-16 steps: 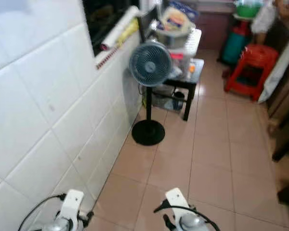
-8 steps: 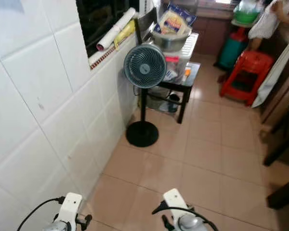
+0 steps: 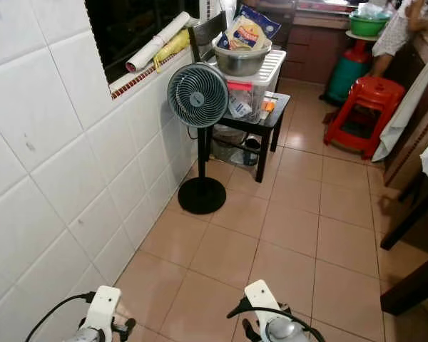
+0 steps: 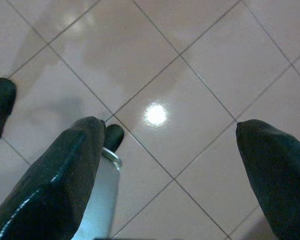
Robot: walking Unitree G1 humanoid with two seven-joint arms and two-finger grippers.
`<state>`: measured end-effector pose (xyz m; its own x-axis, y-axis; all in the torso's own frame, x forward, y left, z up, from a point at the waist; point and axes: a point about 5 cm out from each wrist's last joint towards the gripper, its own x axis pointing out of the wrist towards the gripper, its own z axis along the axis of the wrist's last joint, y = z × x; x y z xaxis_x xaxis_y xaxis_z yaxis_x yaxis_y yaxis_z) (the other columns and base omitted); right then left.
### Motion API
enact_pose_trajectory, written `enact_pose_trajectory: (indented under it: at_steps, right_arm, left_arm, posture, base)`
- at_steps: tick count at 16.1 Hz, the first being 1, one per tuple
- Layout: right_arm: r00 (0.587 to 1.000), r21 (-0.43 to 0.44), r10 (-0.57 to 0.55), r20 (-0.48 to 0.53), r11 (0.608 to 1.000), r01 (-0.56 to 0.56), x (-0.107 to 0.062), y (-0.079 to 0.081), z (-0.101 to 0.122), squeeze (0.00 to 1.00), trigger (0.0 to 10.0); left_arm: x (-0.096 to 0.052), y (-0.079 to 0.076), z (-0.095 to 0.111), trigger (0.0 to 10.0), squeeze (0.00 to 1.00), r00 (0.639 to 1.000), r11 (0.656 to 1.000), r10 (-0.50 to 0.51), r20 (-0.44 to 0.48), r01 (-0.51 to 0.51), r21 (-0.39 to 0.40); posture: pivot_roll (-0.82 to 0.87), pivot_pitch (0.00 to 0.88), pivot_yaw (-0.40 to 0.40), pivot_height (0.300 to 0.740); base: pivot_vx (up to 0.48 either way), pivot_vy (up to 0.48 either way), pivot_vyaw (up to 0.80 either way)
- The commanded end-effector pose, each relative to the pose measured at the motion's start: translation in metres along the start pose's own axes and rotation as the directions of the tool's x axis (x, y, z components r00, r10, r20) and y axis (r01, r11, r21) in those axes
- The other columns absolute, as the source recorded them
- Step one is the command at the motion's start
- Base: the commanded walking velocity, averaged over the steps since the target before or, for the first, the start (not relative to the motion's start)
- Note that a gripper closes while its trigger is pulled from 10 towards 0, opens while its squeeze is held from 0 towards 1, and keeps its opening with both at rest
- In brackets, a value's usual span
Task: Setting the table
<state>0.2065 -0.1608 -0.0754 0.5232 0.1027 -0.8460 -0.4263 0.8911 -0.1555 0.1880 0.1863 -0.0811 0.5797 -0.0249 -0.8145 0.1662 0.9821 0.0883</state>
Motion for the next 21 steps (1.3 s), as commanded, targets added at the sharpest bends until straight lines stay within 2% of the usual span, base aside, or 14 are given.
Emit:
enact_pose_trajectory:
  at_steps: [1,5,8,10,21]
  right_arm:
    - [1.0,0.006,0.017,0.008,1.0,-0.017,0.0011,0.0065,0.0039,0.0,10.0]
    - [1.0,0.018,0.018,0.003,1.0,-0.018,0.0012,0.0071,0.0033,0.0,10.0]
    - [1.0,0.02,0.021,0.001,1.0,-0.021,0.0013,0.0085,0.0031,0.0,10.0]
    - [1.0,0.015,0.022,0.0,1.0,-0.022,0.0013,0.0092,0.0023,0.0,10.0]
    - [1.0,0.014,0.018,-0.002,1.0,-0.018,0.0012,0.0087,0.0018,0.0,10.0]
  left_arm:
    - [-0.0009,0.0092,-0.0006,10.0,0.0,0.999,1.0,0.03,-0.013,-0.03,0.006]
    - [-0.001,0.0112,-0.0016,10.0,0.0,0.999,0.999,0.044,-0.029,-0.044,0.017]
    - [-0.0011,0.0122,-0.0017,10.0,0.0,0.999,0.999,0.044,-0.031,-0.044,0.016]
    - [-0.0012,0.0118,-0.001,10.0,0.0,0.999,0.999,0.032,-0.021,-0.032,0.02]
    - [-0.0018,0.0137,-0.0008,10.0,0.0,1.0,0.999,0.019,-0.011,-0.018,0.028]
  posture:
    - [-0.02,0.0,-0.001,0.74]
    - [-0.01,0.0,0.0,0.74]
    - [-0.01,0.0,0.0,0.74]
    - [-0.01,0.0,0.001,0.74]
    - [-0.01,0.0,0.003,0.74]
  base:
    - [0.0,0.0,0.0]
    - [0.0,0.0,0.0]
    - [0.0,0.0,-0.69]
    - [0.0,0.0,0.0]
    - [0.369,0.0,0.0]
